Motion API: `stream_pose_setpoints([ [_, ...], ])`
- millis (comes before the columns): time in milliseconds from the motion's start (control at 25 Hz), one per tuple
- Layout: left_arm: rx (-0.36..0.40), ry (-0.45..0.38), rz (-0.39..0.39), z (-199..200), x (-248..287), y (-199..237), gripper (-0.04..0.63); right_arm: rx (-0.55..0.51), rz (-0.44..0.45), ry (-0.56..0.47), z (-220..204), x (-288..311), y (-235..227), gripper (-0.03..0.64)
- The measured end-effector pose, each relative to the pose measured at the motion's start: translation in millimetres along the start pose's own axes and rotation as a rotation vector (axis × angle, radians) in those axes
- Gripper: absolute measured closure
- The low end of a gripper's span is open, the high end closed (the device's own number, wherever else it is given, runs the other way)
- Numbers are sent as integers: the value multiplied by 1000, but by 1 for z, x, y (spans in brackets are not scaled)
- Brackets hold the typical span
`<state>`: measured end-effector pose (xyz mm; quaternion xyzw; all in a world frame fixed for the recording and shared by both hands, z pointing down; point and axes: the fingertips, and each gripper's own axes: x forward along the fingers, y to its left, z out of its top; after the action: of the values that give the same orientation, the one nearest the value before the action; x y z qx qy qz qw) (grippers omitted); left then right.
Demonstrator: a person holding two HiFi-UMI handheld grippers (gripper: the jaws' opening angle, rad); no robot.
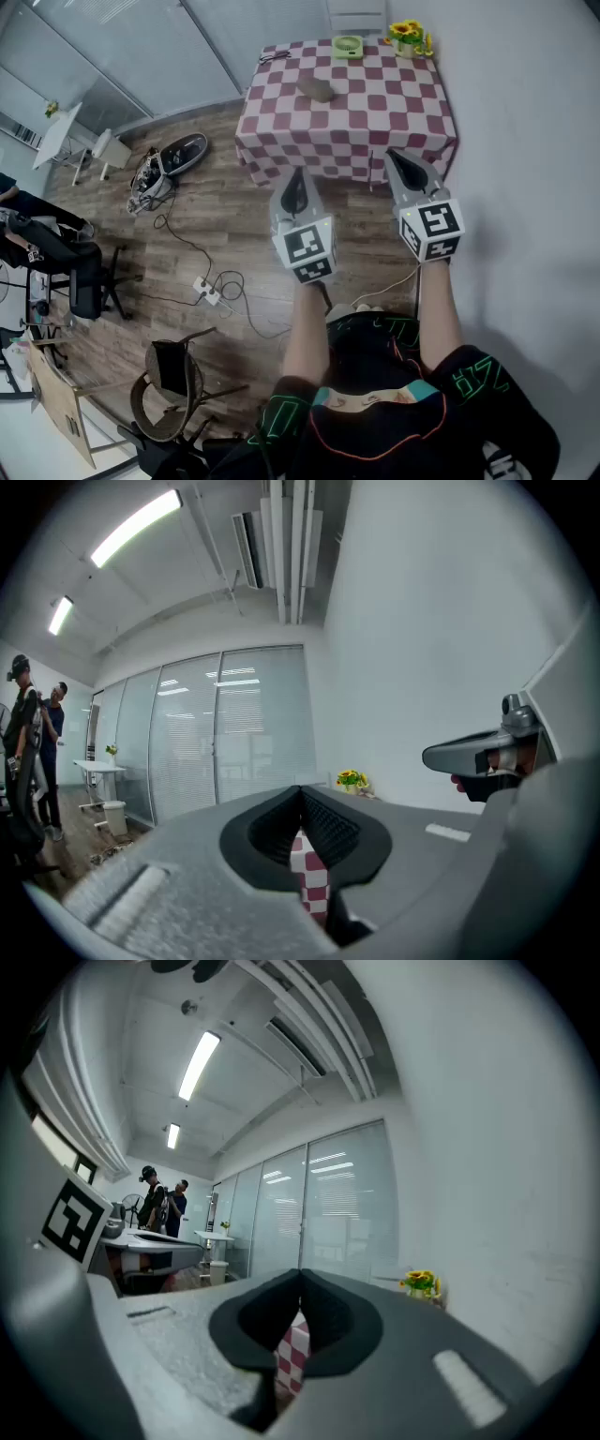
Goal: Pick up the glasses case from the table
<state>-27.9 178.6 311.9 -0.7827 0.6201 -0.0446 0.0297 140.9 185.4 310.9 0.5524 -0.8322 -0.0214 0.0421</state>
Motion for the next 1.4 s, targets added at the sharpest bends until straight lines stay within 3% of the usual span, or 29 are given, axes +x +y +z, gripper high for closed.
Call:
stream_pose_setpoints([
  [760,37,-17,10,14,-11,11,586,0,-75,-79,21,-8,-13,612],
  [1400,-7,23,18,-25,35,37,586,-31,-75,-24,5,43,-26,612],
])
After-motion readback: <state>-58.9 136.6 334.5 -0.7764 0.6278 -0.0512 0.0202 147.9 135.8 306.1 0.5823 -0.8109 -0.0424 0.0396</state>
